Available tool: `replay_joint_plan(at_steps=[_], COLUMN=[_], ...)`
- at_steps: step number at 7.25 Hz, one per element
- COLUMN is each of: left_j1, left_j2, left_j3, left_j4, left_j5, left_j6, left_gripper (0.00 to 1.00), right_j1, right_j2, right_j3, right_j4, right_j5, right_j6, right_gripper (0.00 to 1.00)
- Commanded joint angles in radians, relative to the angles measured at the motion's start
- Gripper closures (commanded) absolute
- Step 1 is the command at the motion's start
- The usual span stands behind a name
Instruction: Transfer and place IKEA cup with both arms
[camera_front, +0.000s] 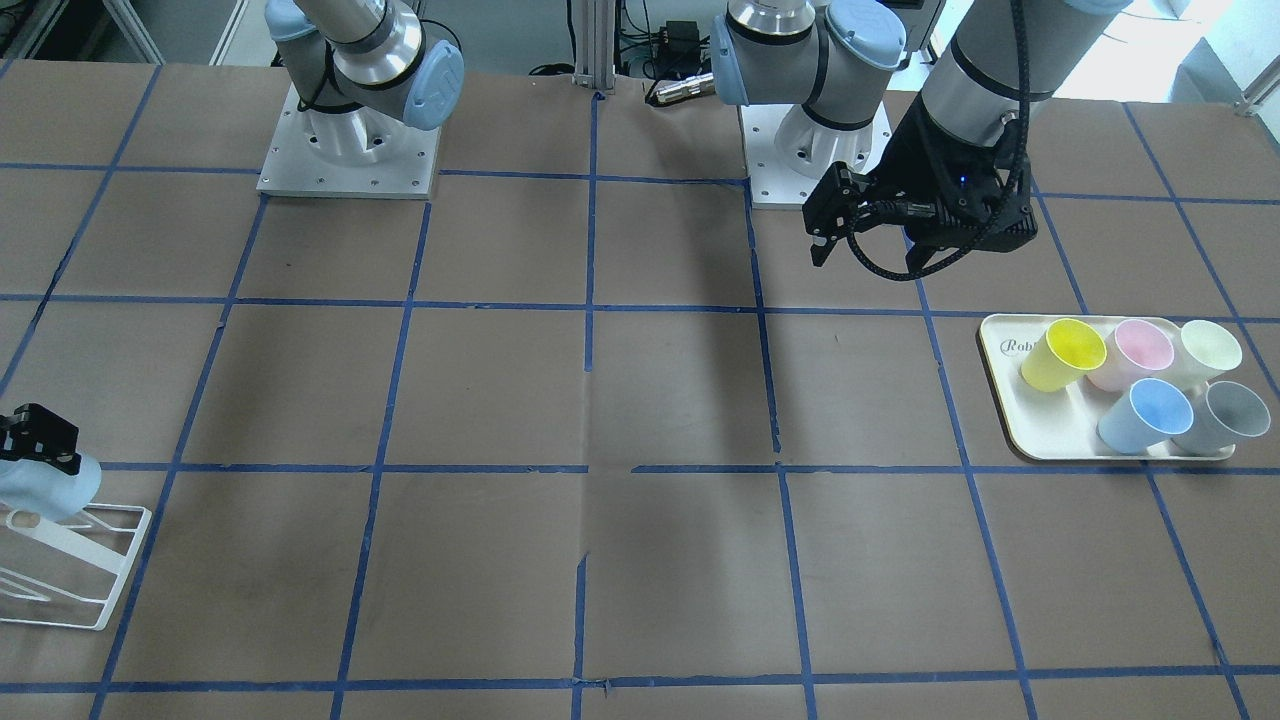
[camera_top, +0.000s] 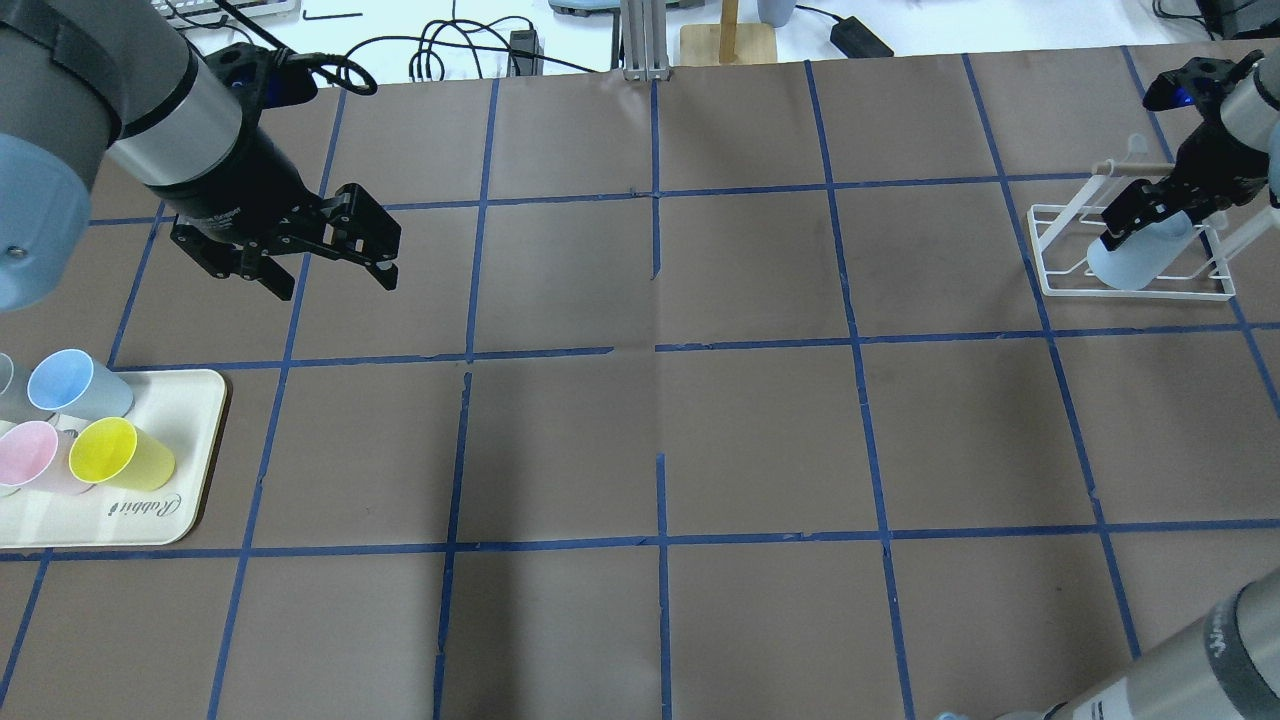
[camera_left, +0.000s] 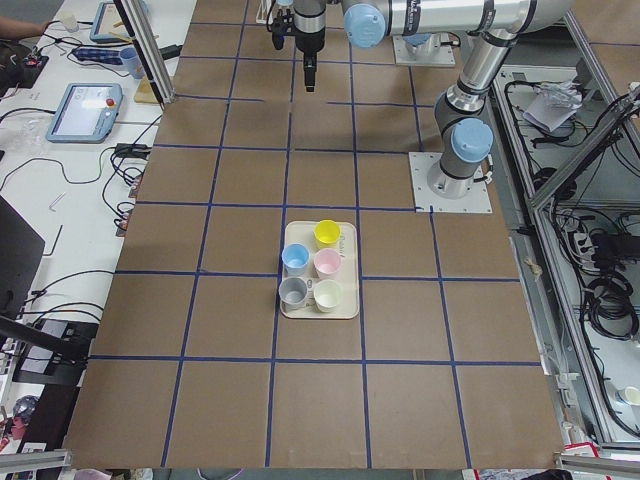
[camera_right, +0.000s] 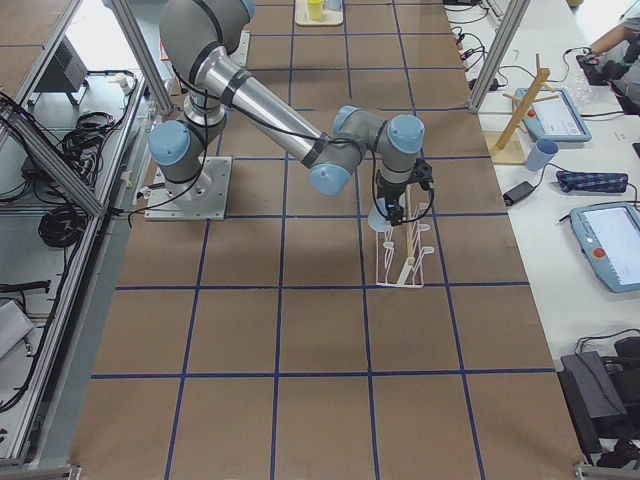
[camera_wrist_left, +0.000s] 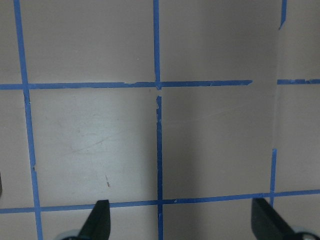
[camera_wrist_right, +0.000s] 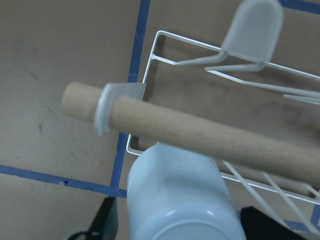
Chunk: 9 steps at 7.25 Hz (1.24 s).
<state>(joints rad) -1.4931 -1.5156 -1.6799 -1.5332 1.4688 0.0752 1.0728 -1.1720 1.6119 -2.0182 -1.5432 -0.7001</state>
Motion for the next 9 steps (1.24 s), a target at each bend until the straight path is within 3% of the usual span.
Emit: replay_joint_plan(at_steps=[1,6,7,9], left_j1=[0.002,0.001,-0.001,-0.002], left_j2=[-0.005,-0.014,-0.012,-0.011], left_j3=[-0.004,0.003,0.008,0.006], left_j4=[0.004,0.028,0.027,0.027], left_j5=[-0.074,-0.131,-0.228,-0.236], left_j6=[-0.003,-0.077,-0.077,-0.074], left_gripper=[0.00,0.00,0.00,0.00], right_j1=[-0.001,0.001,0.001,0.001], right_j2=[0.002,-0.012,-0.037,-0.113], right_j3=[-0.001,-0.018,-0.021,-0.021], right_j4=[0.001,0.013,0.016,0.079], right_j5=[0.000,-0.003,-0.005,-0.003], right_j6=[-0.001,0.005,0.005,0.001], right_gripper=[0.32,0.33,0.33,0.33])
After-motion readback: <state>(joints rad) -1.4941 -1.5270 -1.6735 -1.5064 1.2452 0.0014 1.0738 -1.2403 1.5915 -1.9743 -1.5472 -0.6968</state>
